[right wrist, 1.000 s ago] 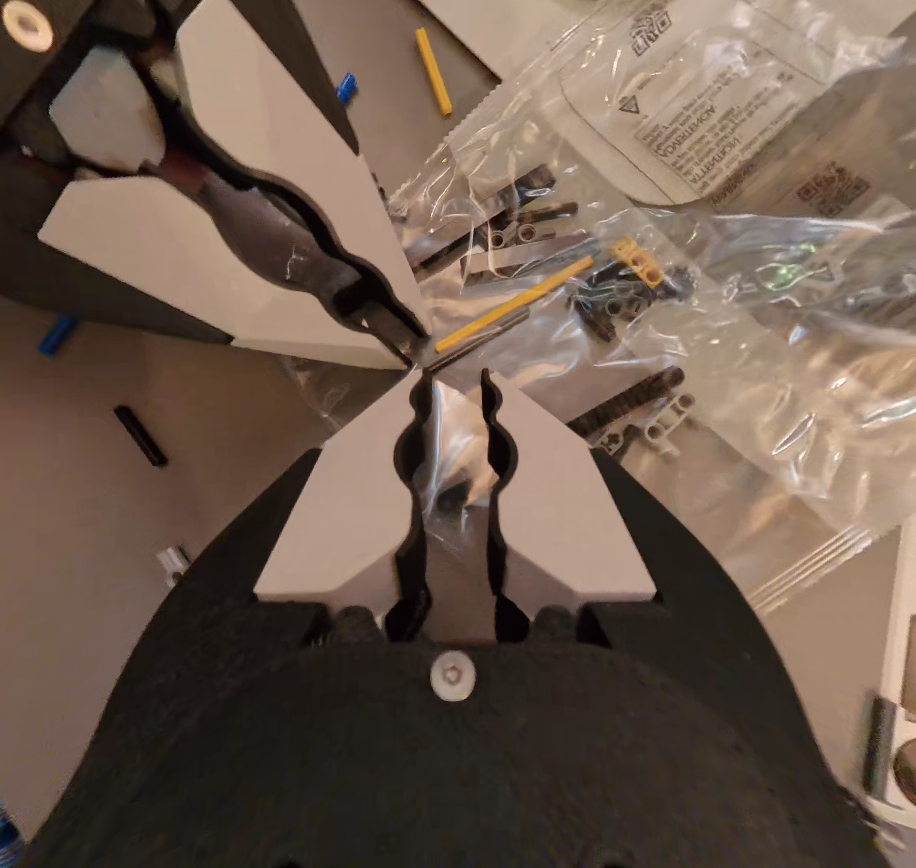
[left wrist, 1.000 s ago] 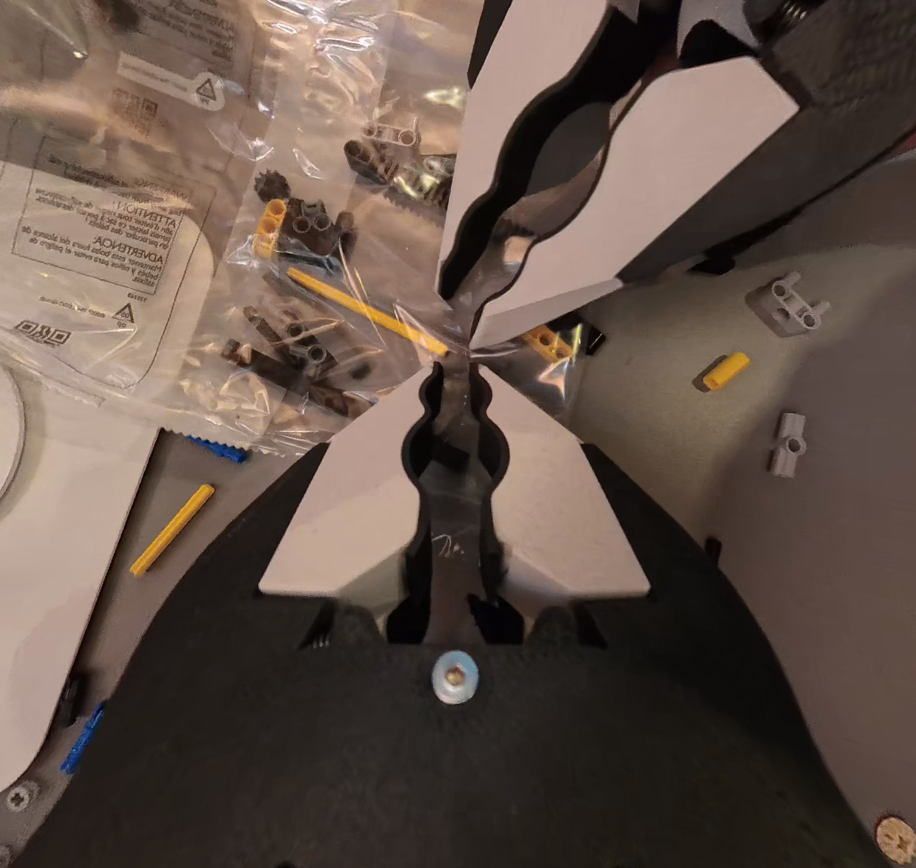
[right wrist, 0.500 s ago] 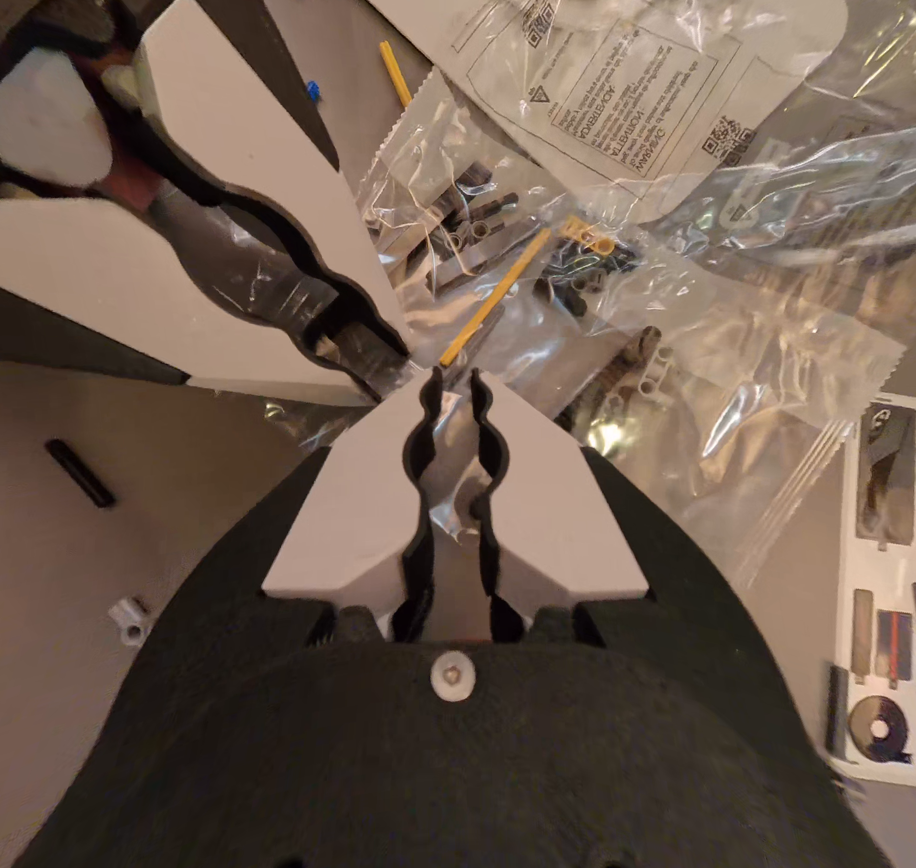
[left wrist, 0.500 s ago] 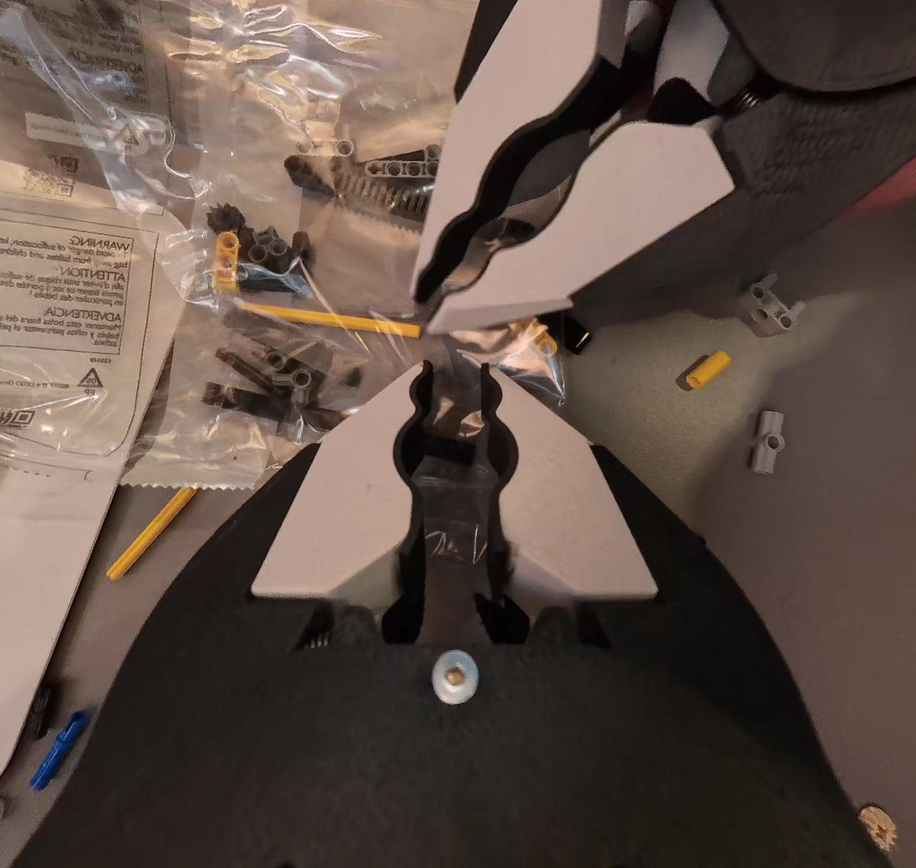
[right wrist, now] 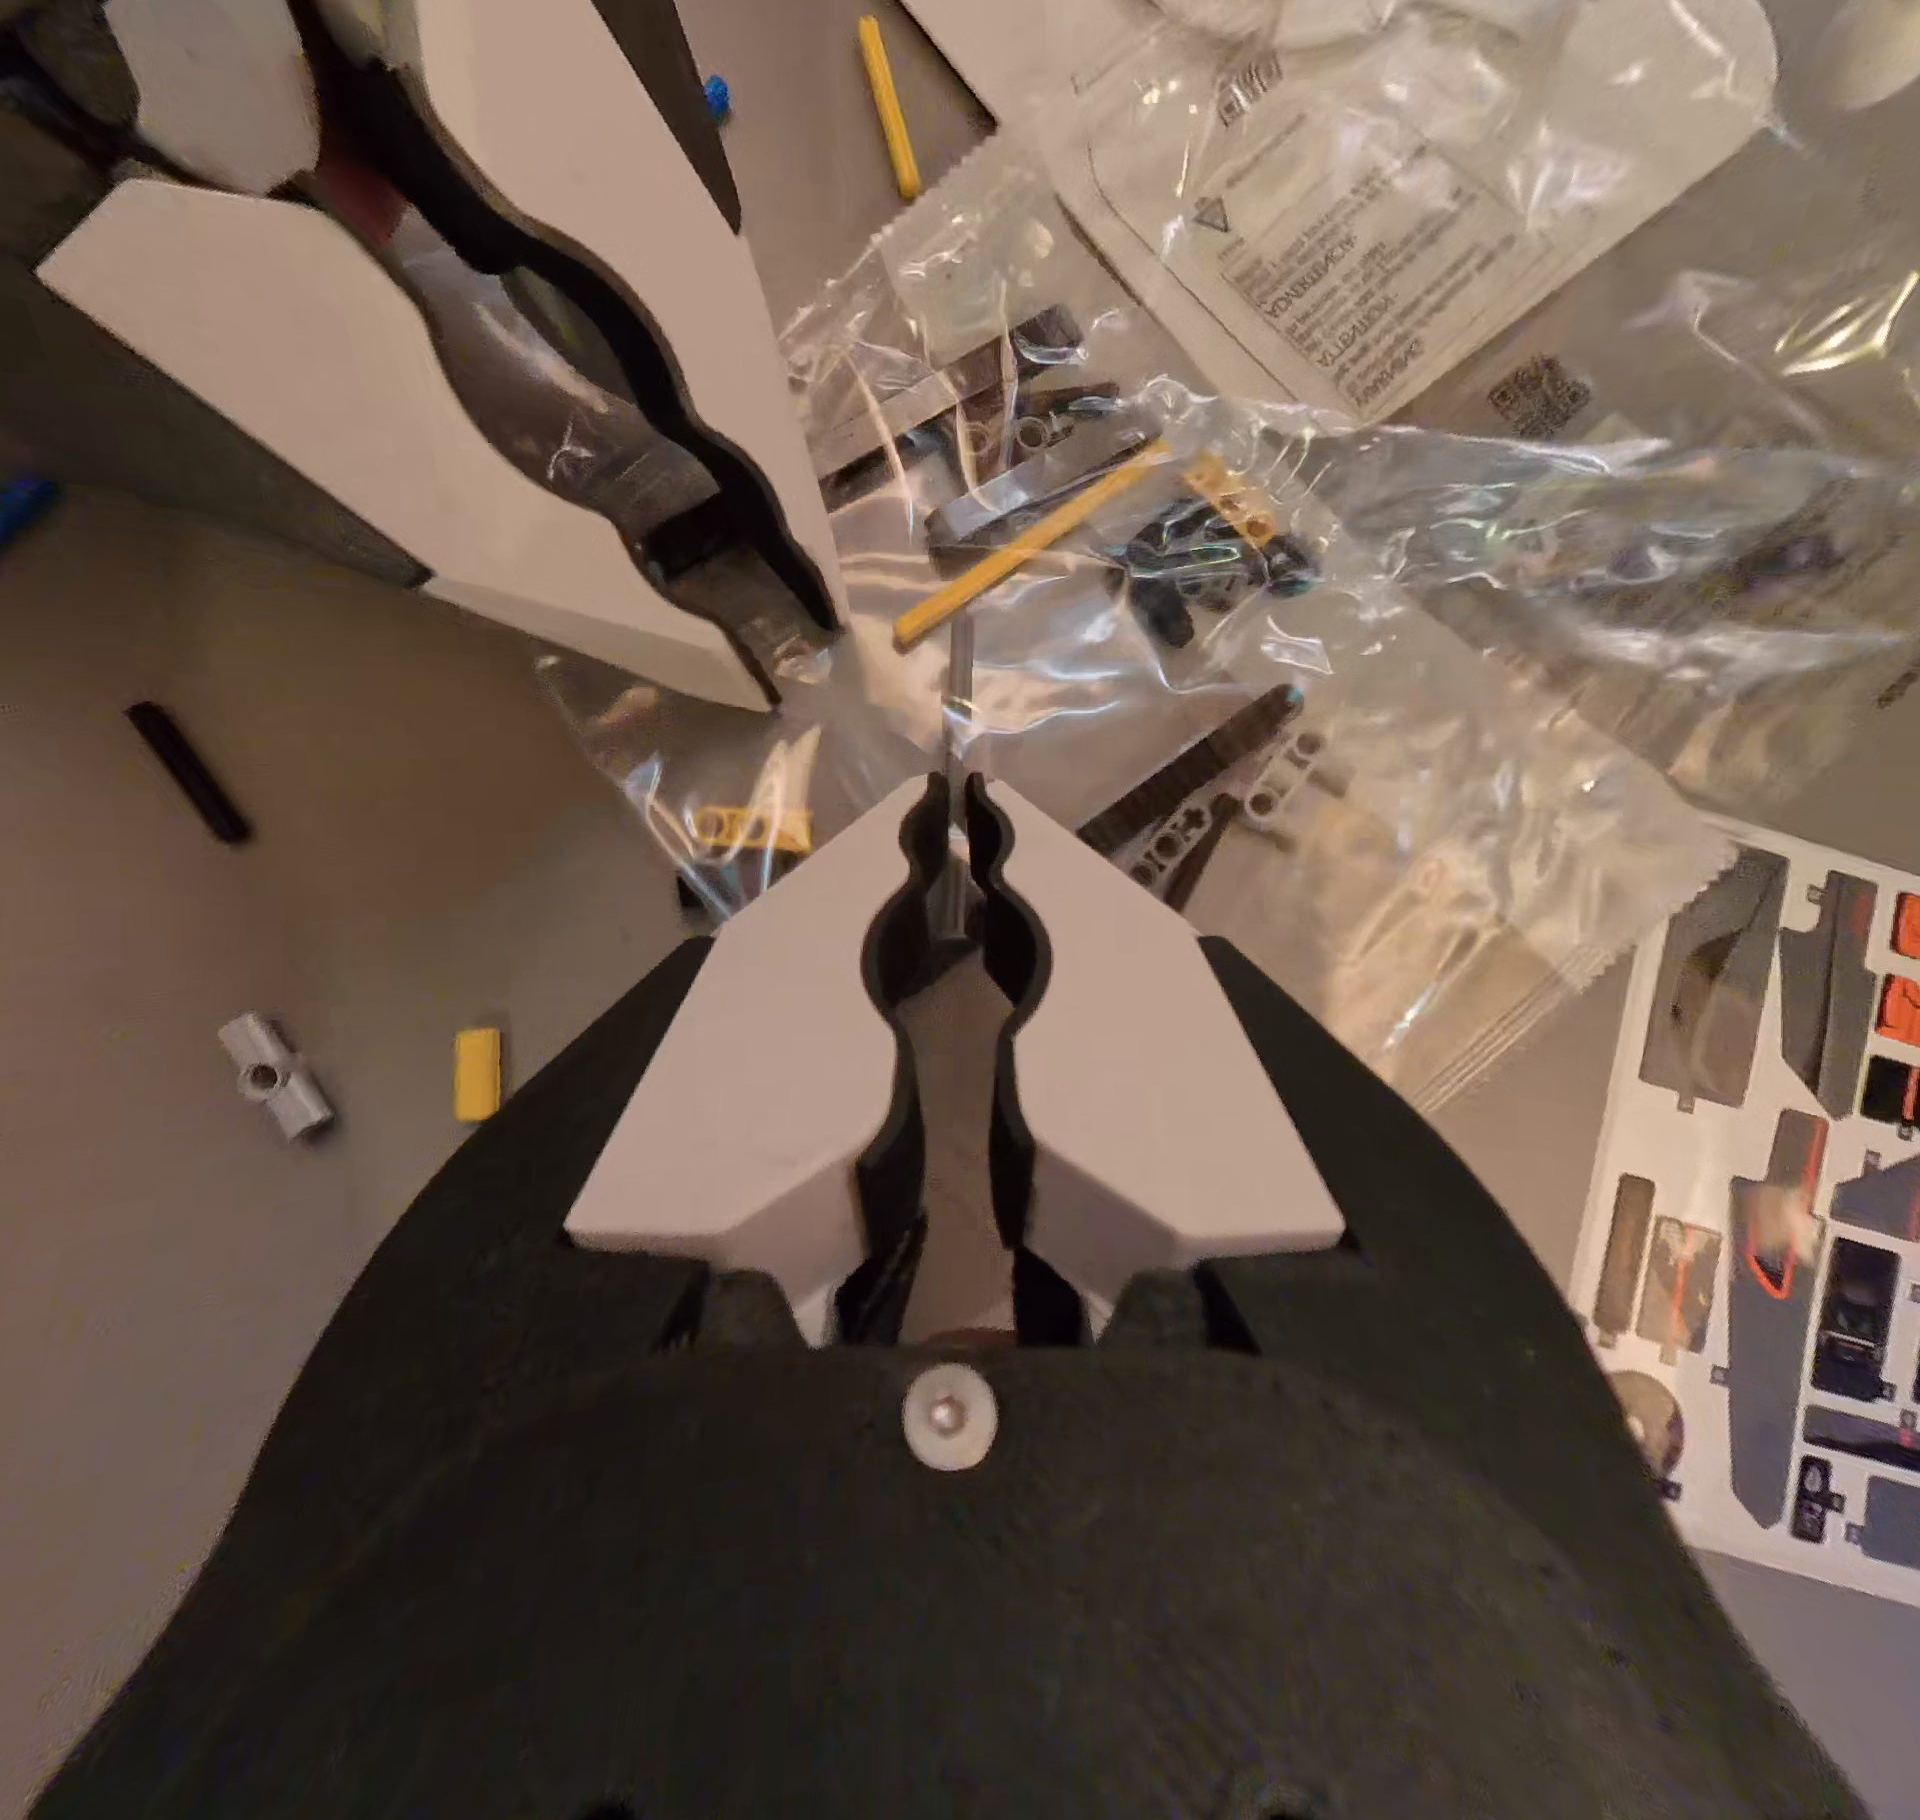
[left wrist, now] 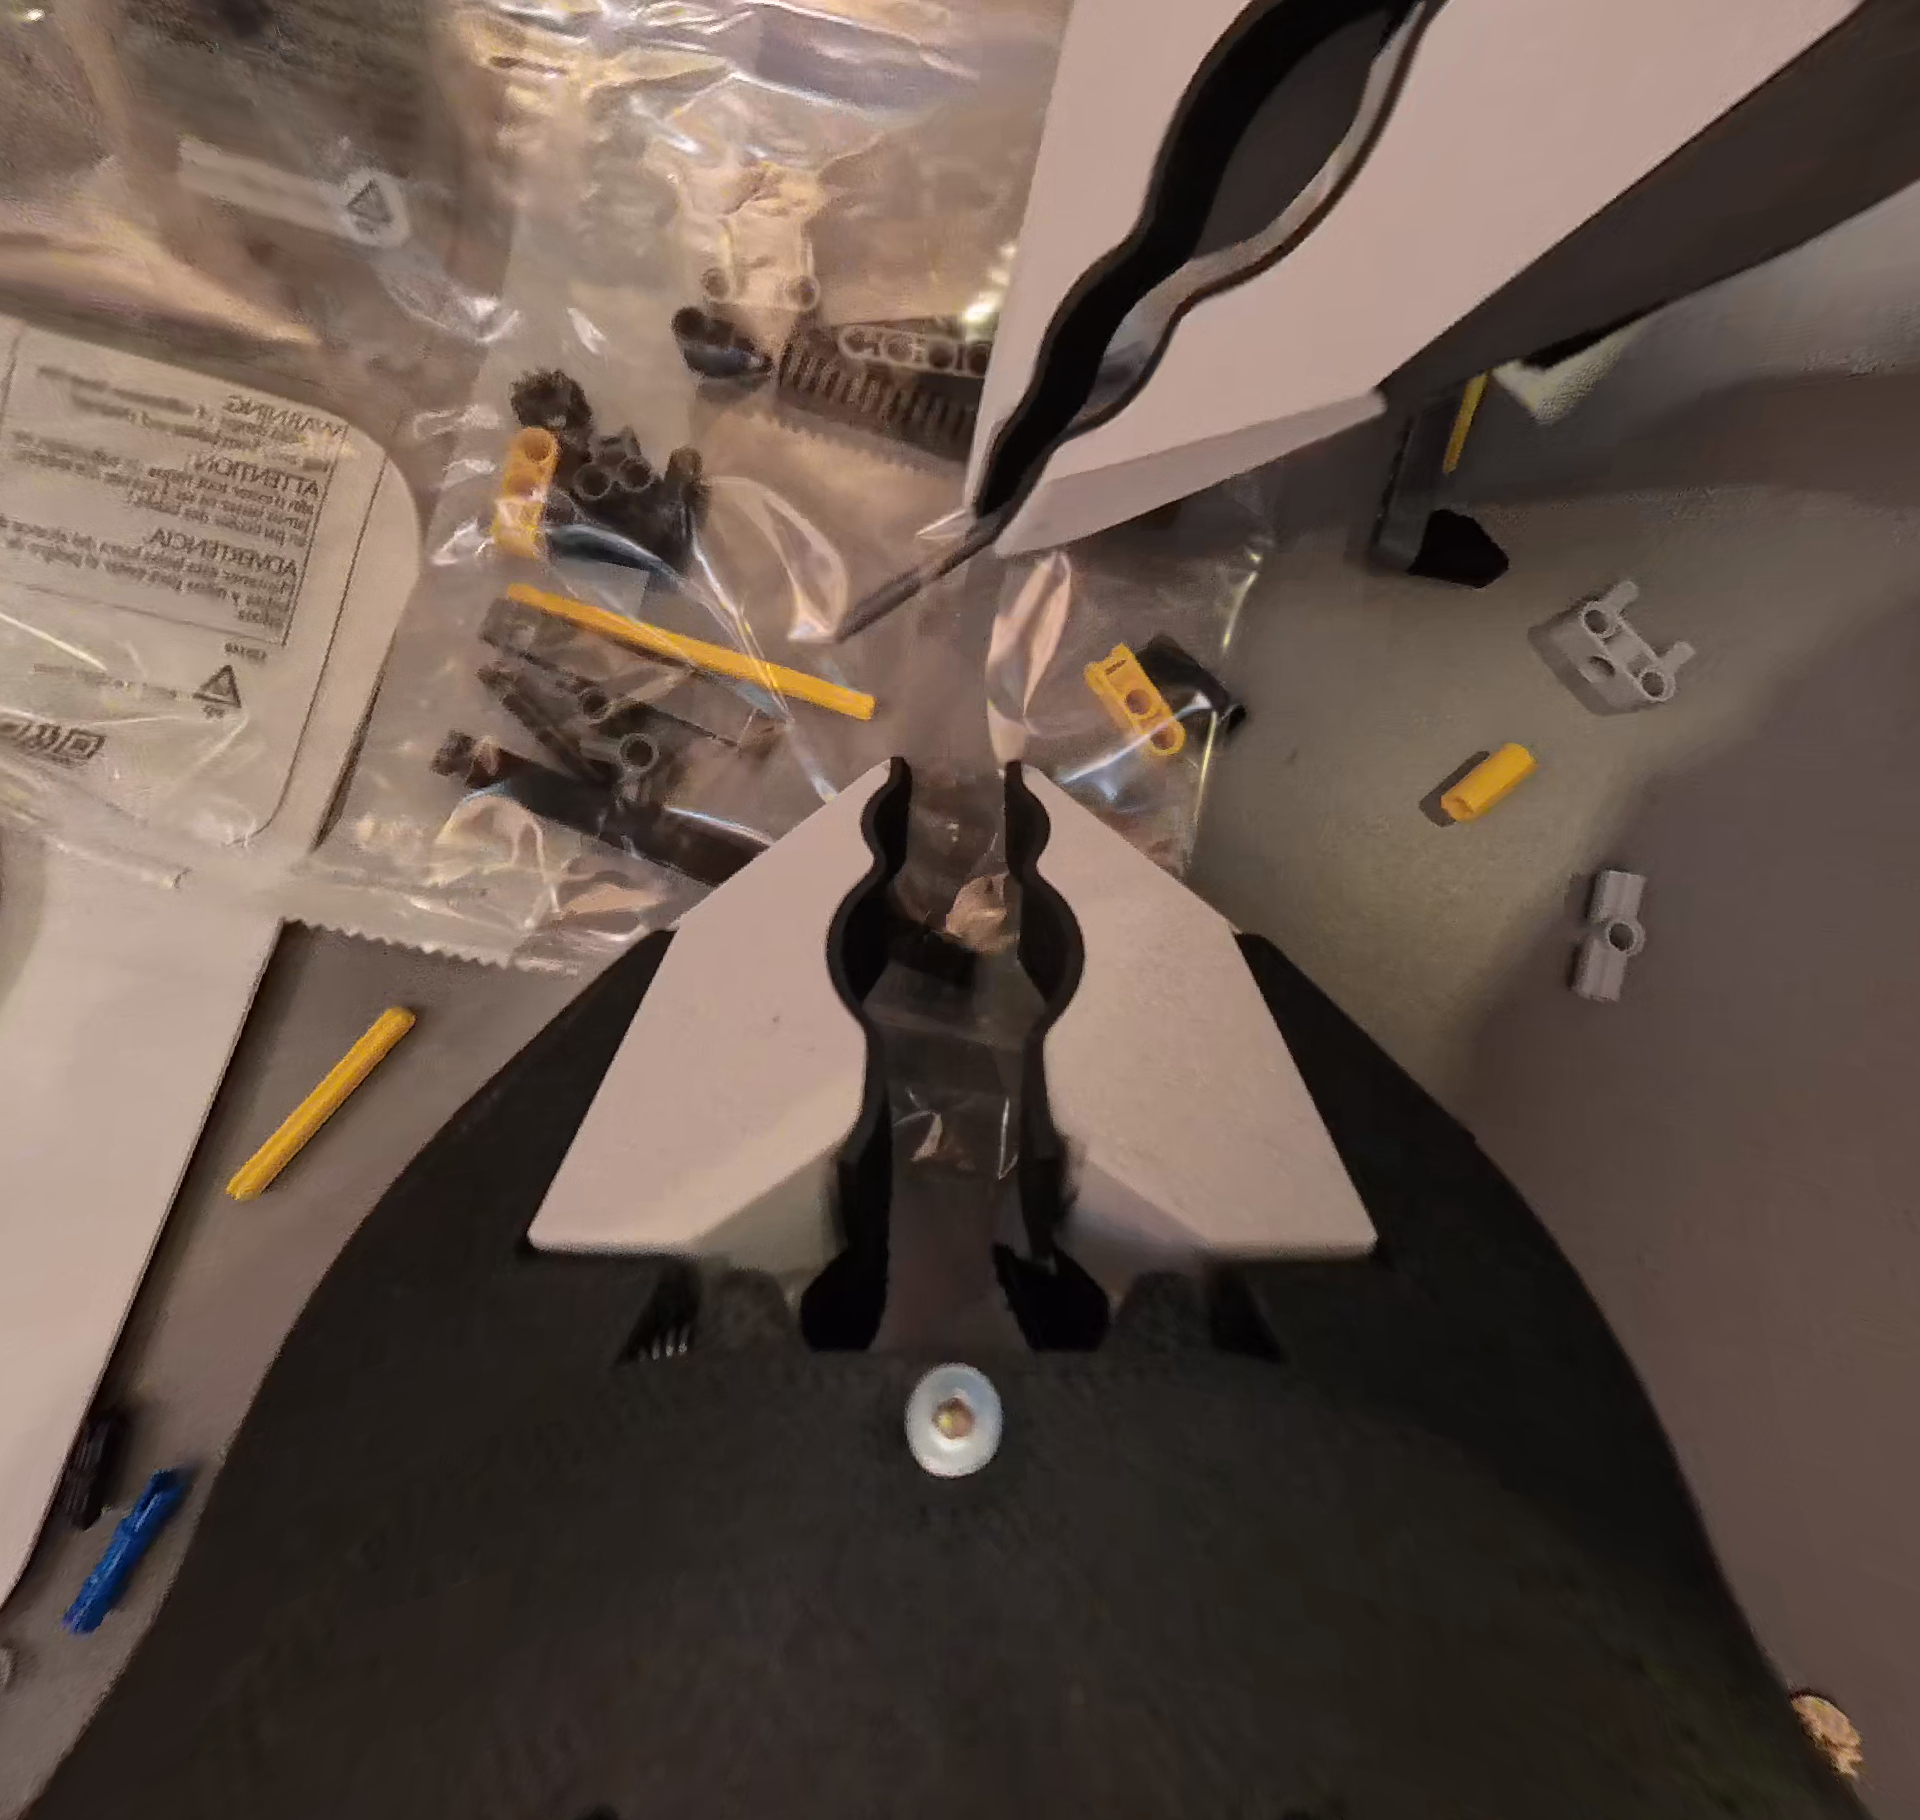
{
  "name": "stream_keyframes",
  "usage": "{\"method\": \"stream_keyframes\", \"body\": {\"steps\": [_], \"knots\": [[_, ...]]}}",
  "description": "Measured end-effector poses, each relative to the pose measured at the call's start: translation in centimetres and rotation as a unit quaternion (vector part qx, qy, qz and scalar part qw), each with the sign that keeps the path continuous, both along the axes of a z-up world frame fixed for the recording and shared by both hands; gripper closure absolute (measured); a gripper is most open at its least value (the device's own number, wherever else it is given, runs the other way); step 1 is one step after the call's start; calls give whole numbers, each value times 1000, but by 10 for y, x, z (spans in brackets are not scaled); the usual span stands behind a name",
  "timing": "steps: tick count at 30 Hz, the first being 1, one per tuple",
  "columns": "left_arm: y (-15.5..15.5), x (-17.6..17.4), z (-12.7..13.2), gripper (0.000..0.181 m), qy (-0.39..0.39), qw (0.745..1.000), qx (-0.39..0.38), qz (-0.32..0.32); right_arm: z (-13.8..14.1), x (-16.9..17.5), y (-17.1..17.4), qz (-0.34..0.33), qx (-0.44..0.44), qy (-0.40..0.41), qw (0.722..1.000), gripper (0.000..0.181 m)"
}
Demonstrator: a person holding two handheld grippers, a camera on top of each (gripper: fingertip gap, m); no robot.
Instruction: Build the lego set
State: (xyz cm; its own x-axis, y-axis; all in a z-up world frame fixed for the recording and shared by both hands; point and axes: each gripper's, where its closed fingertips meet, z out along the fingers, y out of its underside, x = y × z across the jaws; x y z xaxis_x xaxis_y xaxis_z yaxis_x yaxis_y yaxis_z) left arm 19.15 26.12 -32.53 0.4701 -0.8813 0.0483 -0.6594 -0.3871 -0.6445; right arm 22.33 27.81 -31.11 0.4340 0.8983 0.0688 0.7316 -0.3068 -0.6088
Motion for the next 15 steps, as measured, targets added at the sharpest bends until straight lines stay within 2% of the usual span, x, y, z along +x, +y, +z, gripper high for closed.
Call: {"method": "stream_keyframes", "body": {"steps": [6,15], "knots": [[3,-1,0,169,2,1000,5,11,8,18,-10,37,6,-7,999,180],[5,-1,-1,169,7,1000,6,25,10,26,-32,141,41,-12,989,180]]}}
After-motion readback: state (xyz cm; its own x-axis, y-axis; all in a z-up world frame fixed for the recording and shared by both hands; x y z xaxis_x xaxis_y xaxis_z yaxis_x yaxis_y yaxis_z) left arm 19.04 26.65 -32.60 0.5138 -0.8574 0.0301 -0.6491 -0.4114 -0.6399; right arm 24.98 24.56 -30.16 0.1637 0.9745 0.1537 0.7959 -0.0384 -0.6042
